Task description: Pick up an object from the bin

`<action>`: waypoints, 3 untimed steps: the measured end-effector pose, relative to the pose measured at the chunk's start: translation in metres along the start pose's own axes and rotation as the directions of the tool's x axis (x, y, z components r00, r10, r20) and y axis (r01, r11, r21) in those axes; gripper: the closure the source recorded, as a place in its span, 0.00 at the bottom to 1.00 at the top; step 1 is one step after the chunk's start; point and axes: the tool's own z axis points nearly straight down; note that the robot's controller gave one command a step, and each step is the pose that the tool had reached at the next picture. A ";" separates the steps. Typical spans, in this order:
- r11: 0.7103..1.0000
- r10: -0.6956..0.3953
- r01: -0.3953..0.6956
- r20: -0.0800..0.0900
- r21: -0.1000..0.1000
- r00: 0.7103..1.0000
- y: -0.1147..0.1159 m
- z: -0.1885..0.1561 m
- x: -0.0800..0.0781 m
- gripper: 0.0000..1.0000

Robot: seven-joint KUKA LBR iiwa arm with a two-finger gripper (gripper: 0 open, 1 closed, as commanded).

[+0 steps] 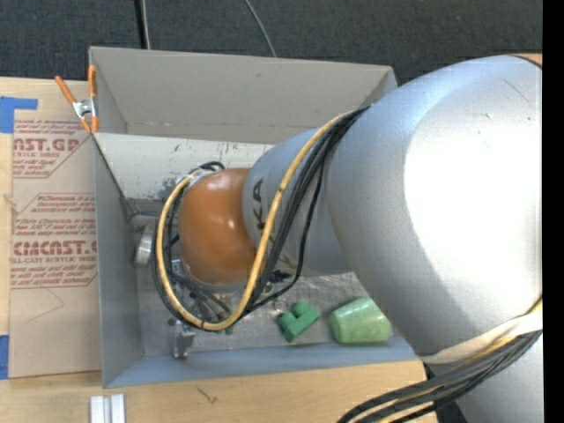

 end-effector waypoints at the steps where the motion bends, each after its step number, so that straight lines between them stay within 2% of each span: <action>1: 1.000 -0.001 0.001 -0.006 0.001 1.000 0.000 0.000 0.001 1.00; 2: 1.000 0.000 0.000 0.000 0.000 1.000 0.000 0.000 0.000 0.00; 3: 1.000 -0.001 0.001 -0.006 0.001 1.000 0.000 0.000 0.001 1.00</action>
Offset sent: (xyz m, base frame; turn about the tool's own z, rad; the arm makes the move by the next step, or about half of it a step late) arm 0.0000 0.0000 0.0000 0.0000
